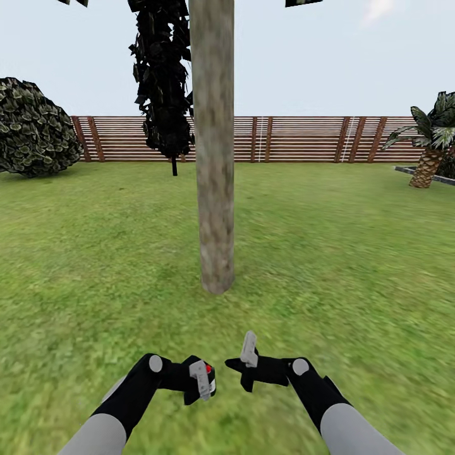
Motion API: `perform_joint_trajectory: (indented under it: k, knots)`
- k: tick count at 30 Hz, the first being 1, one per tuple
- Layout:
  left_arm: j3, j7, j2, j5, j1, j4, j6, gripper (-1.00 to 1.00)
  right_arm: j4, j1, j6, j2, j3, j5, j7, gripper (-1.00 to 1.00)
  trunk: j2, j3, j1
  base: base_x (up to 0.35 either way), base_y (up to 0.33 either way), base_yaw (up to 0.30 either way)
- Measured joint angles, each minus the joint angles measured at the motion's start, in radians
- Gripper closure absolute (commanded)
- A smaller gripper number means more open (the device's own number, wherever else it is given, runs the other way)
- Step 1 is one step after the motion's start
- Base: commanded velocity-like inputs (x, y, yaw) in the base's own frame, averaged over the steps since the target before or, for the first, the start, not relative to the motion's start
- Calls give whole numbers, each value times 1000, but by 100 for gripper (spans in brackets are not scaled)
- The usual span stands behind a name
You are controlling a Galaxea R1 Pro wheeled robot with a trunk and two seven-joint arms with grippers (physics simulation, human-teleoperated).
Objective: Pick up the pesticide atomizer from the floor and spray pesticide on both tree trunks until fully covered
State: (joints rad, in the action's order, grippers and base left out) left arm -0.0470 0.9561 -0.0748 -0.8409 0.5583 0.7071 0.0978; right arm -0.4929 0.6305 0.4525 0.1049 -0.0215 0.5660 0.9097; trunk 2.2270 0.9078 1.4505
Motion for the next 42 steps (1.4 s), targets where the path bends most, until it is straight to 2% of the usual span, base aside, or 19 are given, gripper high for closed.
perform_joint_trajectory:
  k: [7, 42]
  knots:
    - [-1, -2, -22, 1, 1, 1, -1, 100, -1, 0, 0, 1, 0, 0, 0, 100, 0, 0, 0, 0, 0, 0]
    - [1, -7, -32, 1, 14, 0, -1, 100, -21, 1, 0, 9, 0, 0, 0, 100, 0, 0, 0, 0, 0, 0]
